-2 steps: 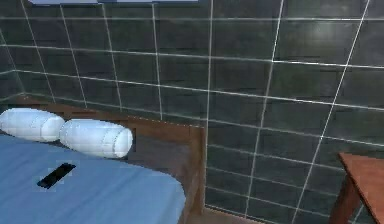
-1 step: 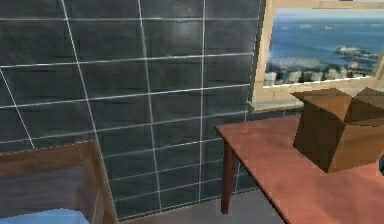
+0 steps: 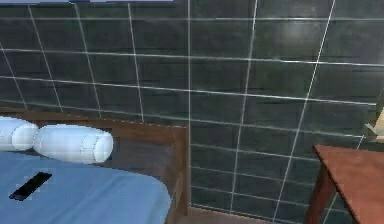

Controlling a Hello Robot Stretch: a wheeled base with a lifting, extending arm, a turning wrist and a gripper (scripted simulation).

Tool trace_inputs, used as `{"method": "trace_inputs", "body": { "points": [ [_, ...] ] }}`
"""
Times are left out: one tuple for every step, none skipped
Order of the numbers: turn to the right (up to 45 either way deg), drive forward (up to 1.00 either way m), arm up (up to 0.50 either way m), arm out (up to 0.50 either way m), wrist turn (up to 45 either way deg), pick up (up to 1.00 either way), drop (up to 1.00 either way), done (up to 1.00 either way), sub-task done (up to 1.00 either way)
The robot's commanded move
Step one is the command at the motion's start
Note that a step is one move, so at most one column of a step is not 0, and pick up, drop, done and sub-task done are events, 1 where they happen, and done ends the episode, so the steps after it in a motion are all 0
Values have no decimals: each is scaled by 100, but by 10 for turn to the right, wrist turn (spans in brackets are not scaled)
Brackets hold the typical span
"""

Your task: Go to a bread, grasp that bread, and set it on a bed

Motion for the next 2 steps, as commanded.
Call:
{"method": "trace_inputs", "body": {
  "points": [
    [360,0,0,0,0,0,0,0,0],
    [450,0,0,0,0,0,0,0,0]
  ]
}}
